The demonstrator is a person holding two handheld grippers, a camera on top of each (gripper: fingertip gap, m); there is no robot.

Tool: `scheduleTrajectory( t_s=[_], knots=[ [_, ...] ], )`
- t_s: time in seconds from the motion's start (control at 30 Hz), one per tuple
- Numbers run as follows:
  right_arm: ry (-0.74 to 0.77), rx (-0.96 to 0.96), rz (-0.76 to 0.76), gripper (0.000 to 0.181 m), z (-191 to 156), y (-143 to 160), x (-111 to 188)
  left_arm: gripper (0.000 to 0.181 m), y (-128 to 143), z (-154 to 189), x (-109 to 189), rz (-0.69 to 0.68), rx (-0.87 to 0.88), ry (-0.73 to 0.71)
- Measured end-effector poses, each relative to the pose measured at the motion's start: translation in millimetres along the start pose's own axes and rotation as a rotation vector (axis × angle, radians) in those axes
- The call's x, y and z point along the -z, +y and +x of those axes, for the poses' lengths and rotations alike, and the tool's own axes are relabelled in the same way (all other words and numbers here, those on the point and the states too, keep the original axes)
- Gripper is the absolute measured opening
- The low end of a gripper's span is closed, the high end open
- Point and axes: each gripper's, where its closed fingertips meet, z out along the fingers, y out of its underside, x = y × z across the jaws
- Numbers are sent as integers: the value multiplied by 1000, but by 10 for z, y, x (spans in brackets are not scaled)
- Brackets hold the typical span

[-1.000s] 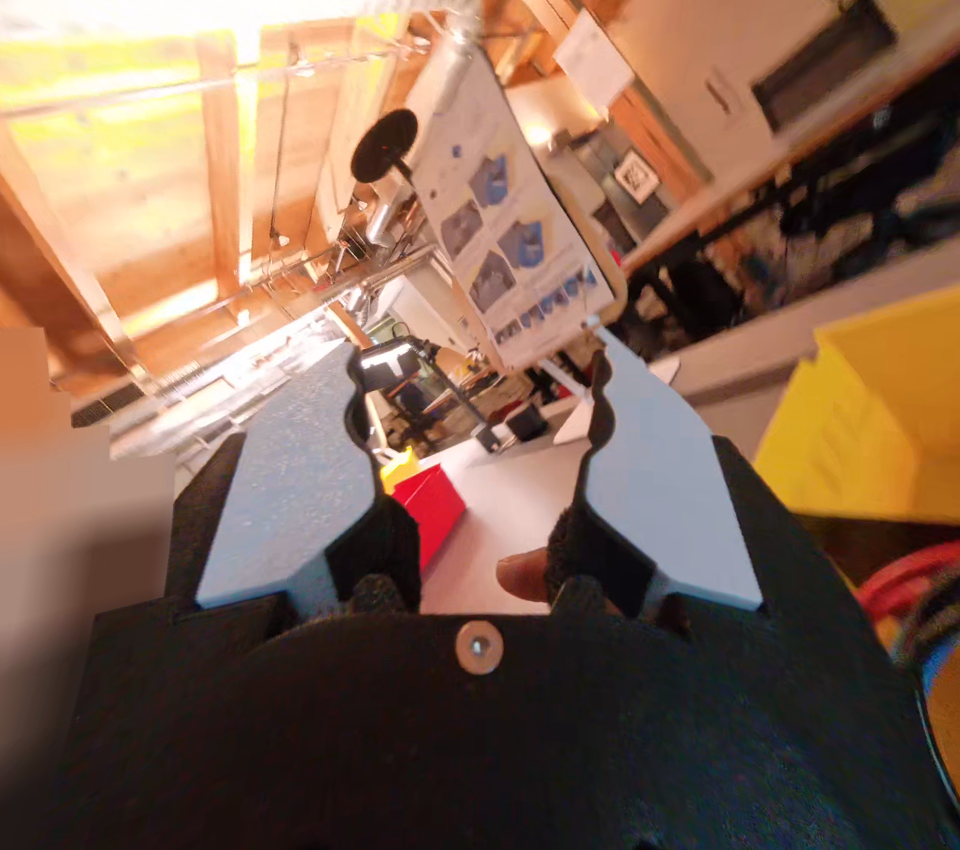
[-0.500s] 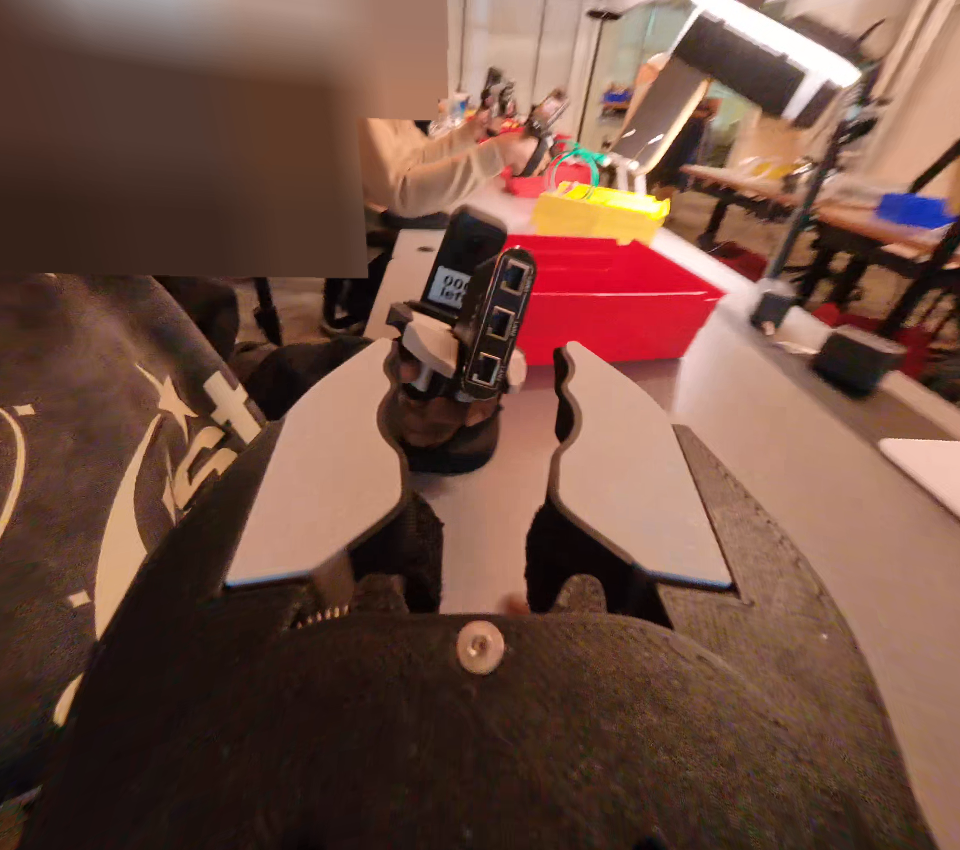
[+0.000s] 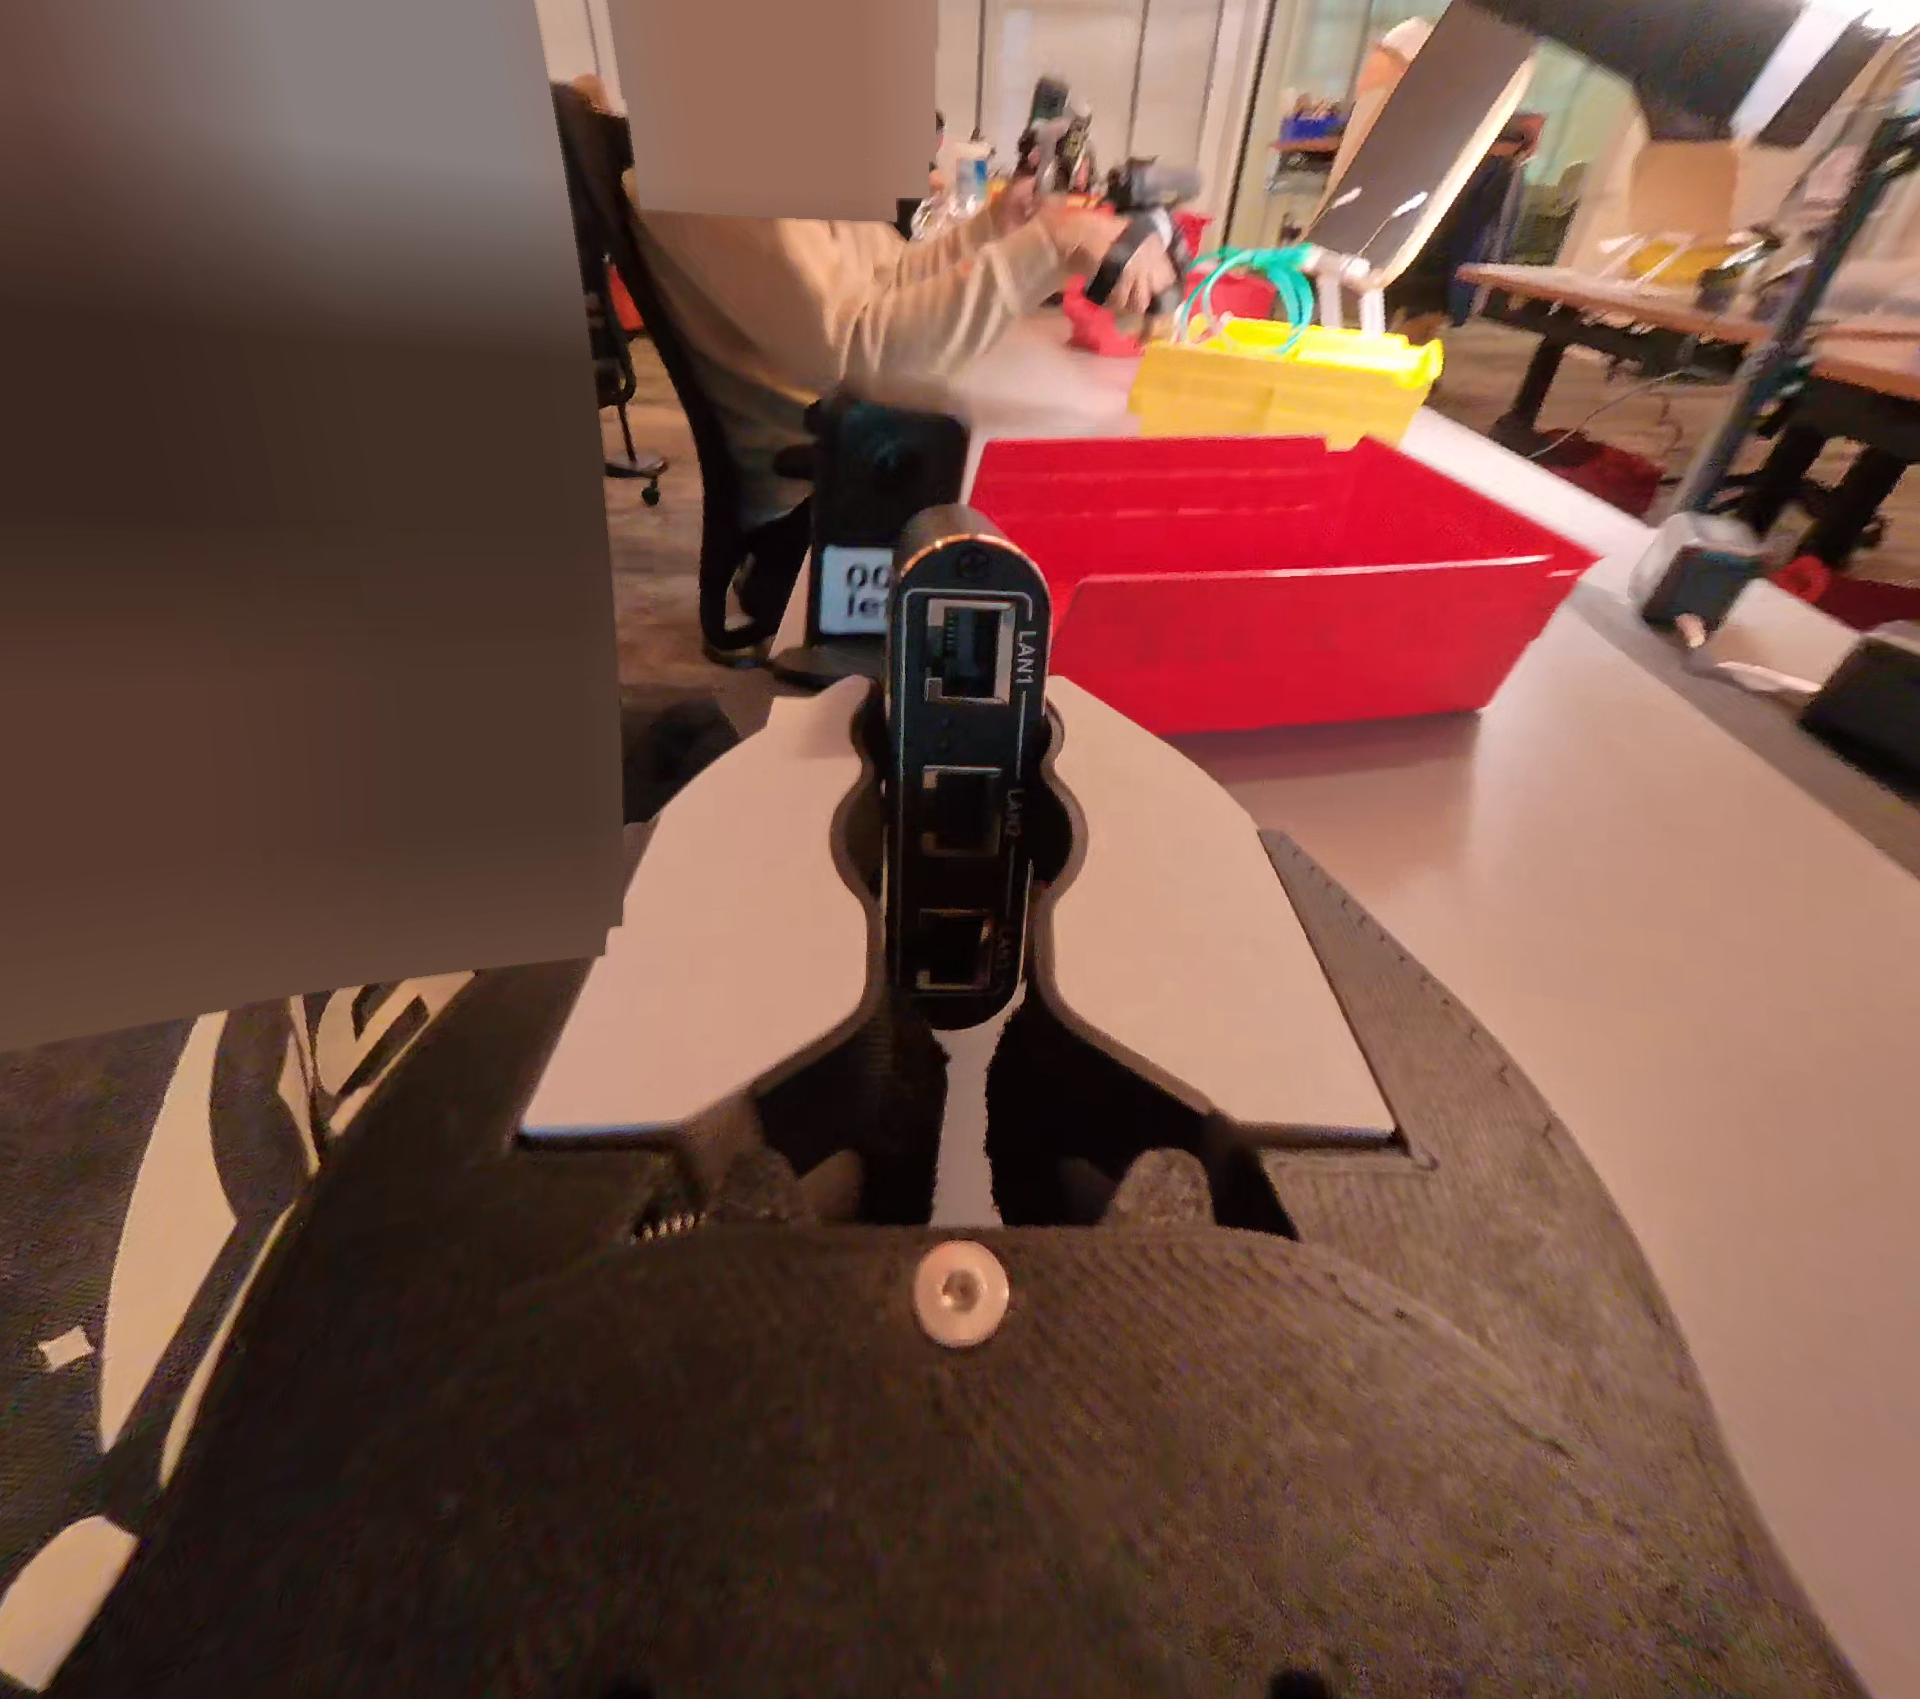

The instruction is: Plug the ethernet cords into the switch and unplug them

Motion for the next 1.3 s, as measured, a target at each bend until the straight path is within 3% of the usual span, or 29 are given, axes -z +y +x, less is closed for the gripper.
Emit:
scheduleTrajectory(
  t_s=[0.1,0.23,0.47,0.6,0.8,0.93,1.03,1.3],
  knots=[
    [89,36,15,24,177,-232,284,66,-136,-236,74,98,-36,-153],
    [318,132,-97,24,605,-419,856,102,-249,-507,183,175,-86,-342],
    [779,187,-408,24,1442,-503,2196,111,-411,-567,294,260,-143,-413],
    [960,80,-589,24,1939,-299,3023,111,-451,-585,326,282,-158,-434],
    [1010,-283,-962,24,2574,648,4014,111,-435,-612,328,271,-169,-453],
    [951,-455,-1177,25,2597,1207,4229,111,-452,-636,355,288,-148,-461],
    [934,-504,-1301,25,2600,1463,4345,111,-463,-636,365,299,-136,-458],
    [898,-581,-1321,25,2668,1727,4355,111,-451,-627,355,290,-142,-455]
  ],
)
